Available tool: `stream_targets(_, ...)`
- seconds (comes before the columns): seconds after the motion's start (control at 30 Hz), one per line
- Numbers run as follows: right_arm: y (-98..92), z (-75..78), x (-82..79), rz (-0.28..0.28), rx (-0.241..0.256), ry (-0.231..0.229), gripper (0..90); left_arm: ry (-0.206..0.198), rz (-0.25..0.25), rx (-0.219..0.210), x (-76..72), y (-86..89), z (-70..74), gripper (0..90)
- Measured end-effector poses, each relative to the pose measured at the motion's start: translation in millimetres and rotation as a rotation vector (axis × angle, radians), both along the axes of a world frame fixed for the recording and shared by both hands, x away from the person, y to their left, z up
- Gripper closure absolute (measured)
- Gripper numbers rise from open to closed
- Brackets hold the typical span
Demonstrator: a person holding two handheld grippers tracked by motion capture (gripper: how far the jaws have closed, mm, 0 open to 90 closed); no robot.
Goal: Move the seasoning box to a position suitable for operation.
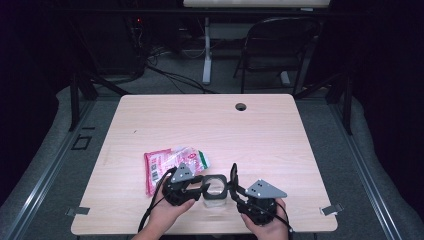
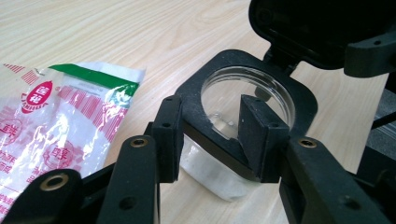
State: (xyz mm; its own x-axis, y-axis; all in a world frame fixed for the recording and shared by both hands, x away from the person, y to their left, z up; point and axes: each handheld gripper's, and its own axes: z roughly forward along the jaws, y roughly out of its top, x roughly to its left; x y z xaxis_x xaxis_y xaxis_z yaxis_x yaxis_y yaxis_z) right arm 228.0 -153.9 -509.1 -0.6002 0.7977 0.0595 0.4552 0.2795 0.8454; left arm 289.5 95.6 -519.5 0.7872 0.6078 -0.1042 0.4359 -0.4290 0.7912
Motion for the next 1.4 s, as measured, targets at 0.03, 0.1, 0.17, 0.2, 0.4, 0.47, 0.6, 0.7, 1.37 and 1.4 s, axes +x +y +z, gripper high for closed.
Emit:
stream_targets(0.03,0.1,-0.4,0.7,-0.003,0.003,0.000,74.2,-0.004,-0.001,-0.003,0.8,0.1,-0.1,60.5)
stream_targets(0.1,-2.1,-0.3,3.0,-0.007,0.006,0.011,77.1,-0.014,0.011,0.003,1.5,0.3,-0.1,60.8)
stream_targets(0.17,-3.5,-0.2,4.3,-0.004,0.009,0.019,78.1,0.003,0.001,-0.002,3.1,1.7,-0.3,60.9)
stream_targets(0.2,-4.5,-0.1,5.7,-0.006,0.020,0.023,79.3,0.005,0.002,0.000,3.3,1.9,-0.6,60.9)
stream_targets(0.4,-11.7,-0.4,14.1,-0.012,0.032,0.037,82.6,0.018,-0.015,-0.013,2.1,0.3,-1.3,59.8)
stream_targets(0.47,-13.9,-1.2,17.7,-0.011,0.046,0.039,83.6,0.023,-0.024,-0.020,1.2,-0.5,-1.8,60.0)
stream_targets(0.6,-19.3,-2.5,24.7,-0.008,0.070,0.049,85.1,0.037,-0.043,-0.030,-0.6,-3.1,-3.8,60.3)
stream_targets(0.7,-22.1,-3.2,29.1,-0.006,0.091,0.059,85.3,0.033,-0.043,-0.033,-2.3,-4.3,-4.1,59.8)
stream_targets(1.37,-21.1,-4.4,66.3,-0.031,0.128,0.077,82.6,0.025,-0.045,-0.072,-7.2,-14.2,-5.2,52.3)
stream_targets(1.4,-20.2,-4.6,66.9,-0.035,0.131,0.076,82.4,0.026,-0.044,-0.070,-7.2,-14.3,-5.1,52.0)
